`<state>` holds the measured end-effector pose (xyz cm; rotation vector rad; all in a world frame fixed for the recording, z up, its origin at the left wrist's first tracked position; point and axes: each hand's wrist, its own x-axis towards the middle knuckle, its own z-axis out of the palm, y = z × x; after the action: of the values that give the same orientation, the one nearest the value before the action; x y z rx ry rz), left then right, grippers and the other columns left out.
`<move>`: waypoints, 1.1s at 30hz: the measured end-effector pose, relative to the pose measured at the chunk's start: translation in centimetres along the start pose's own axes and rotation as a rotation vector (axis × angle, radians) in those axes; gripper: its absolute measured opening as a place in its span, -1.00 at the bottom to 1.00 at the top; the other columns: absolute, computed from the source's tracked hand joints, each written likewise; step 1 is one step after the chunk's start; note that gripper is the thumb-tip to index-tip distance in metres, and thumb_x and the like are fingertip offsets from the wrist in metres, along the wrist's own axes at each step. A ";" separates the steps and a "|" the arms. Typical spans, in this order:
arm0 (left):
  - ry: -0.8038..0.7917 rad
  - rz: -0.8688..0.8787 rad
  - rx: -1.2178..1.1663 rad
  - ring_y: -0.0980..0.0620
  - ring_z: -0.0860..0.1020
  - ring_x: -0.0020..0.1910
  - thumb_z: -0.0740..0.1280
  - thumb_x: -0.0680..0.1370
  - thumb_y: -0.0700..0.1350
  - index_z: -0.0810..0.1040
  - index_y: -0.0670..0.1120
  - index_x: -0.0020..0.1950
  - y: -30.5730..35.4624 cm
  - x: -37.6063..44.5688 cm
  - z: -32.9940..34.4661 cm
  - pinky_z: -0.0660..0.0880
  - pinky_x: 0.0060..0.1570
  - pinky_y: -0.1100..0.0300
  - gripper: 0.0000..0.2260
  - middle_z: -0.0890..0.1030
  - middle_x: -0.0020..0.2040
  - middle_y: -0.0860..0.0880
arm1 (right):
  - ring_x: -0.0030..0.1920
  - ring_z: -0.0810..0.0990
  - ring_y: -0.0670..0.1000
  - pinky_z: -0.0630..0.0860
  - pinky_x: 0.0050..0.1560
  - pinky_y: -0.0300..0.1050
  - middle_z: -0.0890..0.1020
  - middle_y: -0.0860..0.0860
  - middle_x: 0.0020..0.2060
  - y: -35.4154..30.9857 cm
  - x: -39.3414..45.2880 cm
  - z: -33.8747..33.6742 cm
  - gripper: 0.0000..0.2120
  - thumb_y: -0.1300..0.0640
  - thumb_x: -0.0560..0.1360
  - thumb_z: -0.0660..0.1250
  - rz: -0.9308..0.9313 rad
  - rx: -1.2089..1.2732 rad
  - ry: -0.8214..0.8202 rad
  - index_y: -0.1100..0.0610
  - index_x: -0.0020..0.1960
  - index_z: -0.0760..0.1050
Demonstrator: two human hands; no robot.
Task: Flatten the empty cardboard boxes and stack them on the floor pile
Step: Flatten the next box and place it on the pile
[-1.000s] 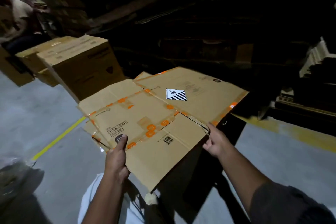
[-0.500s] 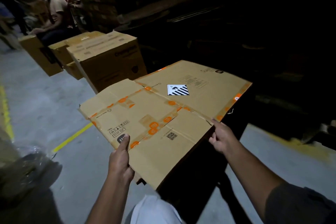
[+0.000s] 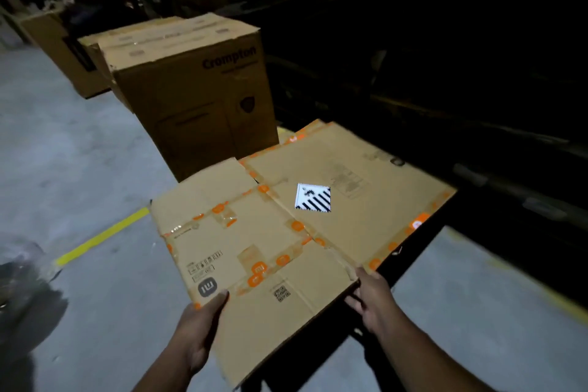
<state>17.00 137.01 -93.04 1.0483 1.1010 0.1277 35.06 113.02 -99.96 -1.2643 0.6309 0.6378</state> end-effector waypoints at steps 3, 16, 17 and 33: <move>0.111 -0.108 0.160 -0.13 0.57 -0.25 0.35 0.56 -0.34 0.61 -0.30 0.13 -3.0 3.2 -0.8 0.48 -0.21 0.09 -0.84 0.67 -0.23 -0.21 | 0.18 0.58 0.30 0.68 -0.20 0.02 0.46 0.25 0.37 2.1 3.4 0.4 -0.48 0.08 0.65 0.26 0.086 -0.108 0.038 0.15 0.54 0.20; 0.267 0.049 0.448 -0.18 0.60 0.01 0.37 0.51 -0.37 0.43 -0.13 0.16 -3.9 9.4 1.3 0.59 0.04 -0.10 -0.72 0.61 0.01 -0.16 | -0.09 0.66 0.12 0.61 -0.06 -0.01 0.56 0.23 0.19 -1.9 6.0 4.4 -0.54 0.31 0.60 0.25 -0.047 -0.477 0.113 0.36 0.48 0.28; 0.278 0.020 0.482 -0.19 0.60 0.00 0.36 0.50 -0.37 0.43 -0.15 0.16 -4.3 9.7 1.0 0.61 0.03 -0.12 -0.71 0.61 0.00 -0.18 | -0.06 0.67 0.12 0.62 0.00 0.02 0.54 0.23 0.24 -1.8 5.8 4.3 -0.52 0.29 0.59 0.28 -0.039 -0.477 0.084 0.33 0.48 0.29; -0.061 0.420 0.657 0.12 0.50 -0.20 0.39 0.57 -0.27 0.30 -0.15 0.52 0.6 -6.4 12.4 0.48 -0.33 0.48 -0.46 0.45 0.30 -0.12 | 0.05 0.56 0.02 0.54 0.26 0.13 0.57 -0.01 0.07 -5.7 -11.4 -1.5 -0.71 0.21 0.62 0.26 -0.361 -0.405 0.028 0.15 0.33 0.49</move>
<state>23.69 125.94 -87.73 1.8567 0.8653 0.0657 31.45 109.53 -88.17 -1.7177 0.2872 0.4581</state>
